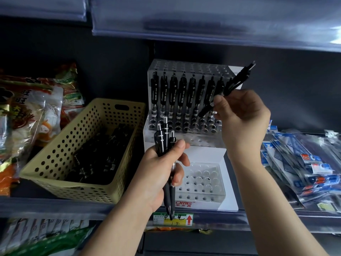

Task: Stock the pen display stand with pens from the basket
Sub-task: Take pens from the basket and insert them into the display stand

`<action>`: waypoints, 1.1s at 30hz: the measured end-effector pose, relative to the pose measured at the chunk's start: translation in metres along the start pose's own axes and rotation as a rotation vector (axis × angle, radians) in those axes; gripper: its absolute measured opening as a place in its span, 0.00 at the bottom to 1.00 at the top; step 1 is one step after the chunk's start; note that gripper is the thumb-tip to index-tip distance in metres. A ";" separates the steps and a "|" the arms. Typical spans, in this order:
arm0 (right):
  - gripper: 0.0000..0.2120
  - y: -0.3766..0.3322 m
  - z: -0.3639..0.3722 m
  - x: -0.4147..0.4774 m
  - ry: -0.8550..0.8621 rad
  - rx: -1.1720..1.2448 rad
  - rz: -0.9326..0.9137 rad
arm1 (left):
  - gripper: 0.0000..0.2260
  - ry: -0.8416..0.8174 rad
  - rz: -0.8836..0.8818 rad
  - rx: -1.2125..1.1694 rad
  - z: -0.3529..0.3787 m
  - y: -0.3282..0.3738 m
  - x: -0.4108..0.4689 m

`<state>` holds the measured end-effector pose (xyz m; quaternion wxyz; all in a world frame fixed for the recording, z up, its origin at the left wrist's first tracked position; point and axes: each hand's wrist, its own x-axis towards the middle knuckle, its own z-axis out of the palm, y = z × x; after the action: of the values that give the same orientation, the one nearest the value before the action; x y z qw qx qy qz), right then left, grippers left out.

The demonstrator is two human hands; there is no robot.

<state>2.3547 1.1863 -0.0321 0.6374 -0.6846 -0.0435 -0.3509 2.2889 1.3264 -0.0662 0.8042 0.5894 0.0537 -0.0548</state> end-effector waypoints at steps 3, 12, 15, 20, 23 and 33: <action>0.11 0.004 0.004 -0.002 -0.006 -0.110 -0.057 | 0.10 0.001 0.004 -0.001 -0.001 0.001 0.000; 0.06 0.011 0.017 -0.006 -0.028 -0.371 -0.215 | 0.16 0.007 0.015 0.002 -0.006 0.002 0.000; 0.08 0.012 0.018 -0.006 -0.028 -0.462 -0.292 | 0.14 0.010 0.007 -0.005 -0.008 0.002 0.000; 0.08 0.012 0.018 -0.003 -0.037 -0.564 -0.307 | 0.13 0.010 0.008 -0.010 -0.009 0.003 -0.001; 0.07 0.011 0.018 -0.002 -0.053 -0.555 -0.231 | 0.13 0.012 0.008 -0.009 -0.009 0.004 -0.001; 0.10 0.010 0.022 -0.002 -0.051 -0.642 -0.345 | 0.12 0.019 0.014 -0.004 -0.010 0.004 -0.001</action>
<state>2.3677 1.2047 -0.0397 0.3203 -0.8409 -0.0617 -0.4319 2.2885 1.3370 -0.0650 0.8052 0.5886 0.0572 -0.0436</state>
